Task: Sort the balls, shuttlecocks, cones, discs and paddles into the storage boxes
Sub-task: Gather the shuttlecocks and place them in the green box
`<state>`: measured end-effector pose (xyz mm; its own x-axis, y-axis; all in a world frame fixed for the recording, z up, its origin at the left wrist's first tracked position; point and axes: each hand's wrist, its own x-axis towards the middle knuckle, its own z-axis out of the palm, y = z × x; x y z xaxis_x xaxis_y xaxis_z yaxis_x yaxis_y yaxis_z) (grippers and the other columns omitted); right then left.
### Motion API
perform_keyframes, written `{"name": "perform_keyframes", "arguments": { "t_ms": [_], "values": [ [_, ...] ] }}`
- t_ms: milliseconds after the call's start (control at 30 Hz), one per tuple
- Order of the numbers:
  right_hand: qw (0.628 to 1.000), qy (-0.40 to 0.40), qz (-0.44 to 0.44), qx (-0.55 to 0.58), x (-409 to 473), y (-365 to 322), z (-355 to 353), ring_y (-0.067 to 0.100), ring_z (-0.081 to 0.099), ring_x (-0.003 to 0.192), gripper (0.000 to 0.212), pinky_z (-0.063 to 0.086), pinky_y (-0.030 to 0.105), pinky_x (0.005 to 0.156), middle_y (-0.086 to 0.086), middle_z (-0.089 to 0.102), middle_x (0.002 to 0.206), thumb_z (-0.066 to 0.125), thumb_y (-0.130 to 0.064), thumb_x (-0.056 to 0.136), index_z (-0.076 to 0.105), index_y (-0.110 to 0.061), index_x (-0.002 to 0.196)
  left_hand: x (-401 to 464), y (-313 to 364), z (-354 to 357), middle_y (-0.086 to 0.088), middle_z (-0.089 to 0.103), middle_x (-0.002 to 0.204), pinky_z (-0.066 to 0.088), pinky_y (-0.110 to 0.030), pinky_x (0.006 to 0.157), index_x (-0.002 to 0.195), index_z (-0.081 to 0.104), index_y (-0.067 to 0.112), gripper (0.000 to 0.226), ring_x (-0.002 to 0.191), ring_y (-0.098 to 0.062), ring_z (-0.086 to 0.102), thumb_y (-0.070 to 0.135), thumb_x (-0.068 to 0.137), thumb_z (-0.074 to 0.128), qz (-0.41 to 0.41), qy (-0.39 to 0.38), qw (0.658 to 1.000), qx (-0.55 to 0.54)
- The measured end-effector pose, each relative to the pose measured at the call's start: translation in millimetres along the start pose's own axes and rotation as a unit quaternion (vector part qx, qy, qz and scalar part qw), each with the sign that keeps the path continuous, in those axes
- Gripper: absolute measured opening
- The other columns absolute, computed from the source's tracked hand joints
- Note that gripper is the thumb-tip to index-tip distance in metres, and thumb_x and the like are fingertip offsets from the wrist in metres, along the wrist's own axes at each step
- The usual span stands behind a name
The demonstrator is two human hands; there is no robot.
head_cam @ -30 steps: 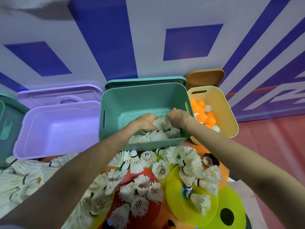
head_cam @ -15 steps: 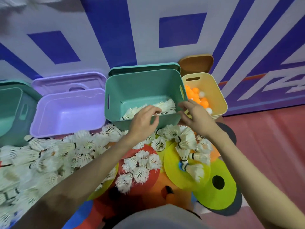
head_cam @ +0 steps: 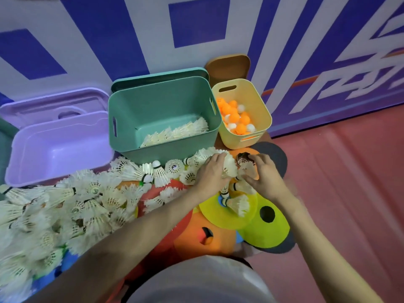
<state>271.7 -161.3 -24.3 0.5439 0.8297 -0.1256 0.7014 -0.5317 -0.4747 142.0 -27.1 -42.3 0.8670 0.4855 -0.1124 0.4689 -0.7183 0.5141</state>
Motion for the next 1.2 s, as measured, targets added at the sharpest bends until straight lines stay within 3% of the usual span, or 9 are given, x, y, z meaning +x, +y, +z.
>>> {"name": "perform_keyframes", "arguments": {
  "t_ms": [233,533,700,867,967,1033,1200],
  "values": [
    [0.999,-0.046,0.028,0.008,0,8,17,0.033,0.041,0.127,0.079,0.039,0.041,0.103,0.015,0.038,0.14,0.075,-0.026,0.08,0.034,-0.006,0.144,17,14,10,-0.01,0.049,0.133,0.043,-0.035,0.096,0.14,0.034,0.009,0.074,0.123,-0.026,0.048,0.029,0.08,0.074,-0.003,-0.011,0.998,0.058],
    [0.999,-0.006,0.037,0.022,1,6,18,0.034,0.05,0.115,0.063,0.044,0.043,0.093,0.014,0.048,0.128,0.072,-0.016,0.08,0.045,-0.008,0.136,-10,-3,4,-0.005,0.054,0.134,0.039,-0.029,0.099,0.137,0.044,0.012,0.072,0.124,-0.022,0.049,0.025,0.076,0.079,-0.005,0.083,0.991,-0.107],
    [0.998,0.036,-0.009,0.06,-6,-5,10,0.027,0.052,0.114,0.055,0.046,0.038,0.09,0.007,0.049,0.129,0.071,-0.019,0.082,0.048,-0.011,0.132,-38,-13,-11,0.003,0.058,0.126,0.044,-0.028,0.098,0.129,0.05,0.014,0.067,0.117,-0.012,0.053,0.027,0.072,0.083,-0.019,0.161,0.969,-0.186],
    [0.98,0.142,-0.082,0.109,-18,-33,-8,0.02,0.051,0.114,0.047,0.044,0.032,0.093,0.003,0.051,0.124,0.069,-0.021,0.085,0.051,-0.011,0.128,-57,-22,-23,0.007,0.055,0.123,0.041,-0.009,0.093,0.132,0.043,0.017,0.079,0.111,-0.003,0.054,0.024,0.067,0.087,-0.051,0.151,0.955,-0.25],
    [0.958,0.194,-0.136,0.162,-26,-55,-18,0.017,0.053,0.11,0.04,0.042,0.024,0.09,0.002,0.054,0.118,0.069,-0.022,0.086,0.052,-0.007,0.12,-64,-28,-24,0.008,0.056,0.122,0.048,-0.025,0.092,0.133,0.04,0.02,0.081,0.111,-0.009,0.057,0.024,0.067,0.087,-0.047,0.143,0.956,-0.251],
    [0.955,0.173,-0.175,0.167,-28,-65,-18,0.017,0.053,0.109,0.035,0.042,0.023,0.089,0.003,0.054,0.118,0.068,-0.02,0.086,0.053,-0.007,0.114,-67,-29,-24,0.008,0.055,0.122,0.05,-0.034,0.092,0.134,0.038,0.02,0.082,0.113,-0.01,0.057,0.025,0.068,0.086,-0.037,0.144,0.956,-0.251],
    [0.97,0.042,-0.22,0.094,-29,-68,6,0.021,0.049,0.122,0.02,0.043,0.037,0.097,0.005,0.049,0.133,0.064,-0.026,0.09,0.059,-0.011,0.102,-76,-20,-29,0.005,0.057,0.127,0.048,-0.027,0.095,0.14,0.036,0.016,0.084,0.116,-0.005,0.054,0.024,0.071,0.084,-0.022,0.133,0.956,-0.259]
  ]
}}
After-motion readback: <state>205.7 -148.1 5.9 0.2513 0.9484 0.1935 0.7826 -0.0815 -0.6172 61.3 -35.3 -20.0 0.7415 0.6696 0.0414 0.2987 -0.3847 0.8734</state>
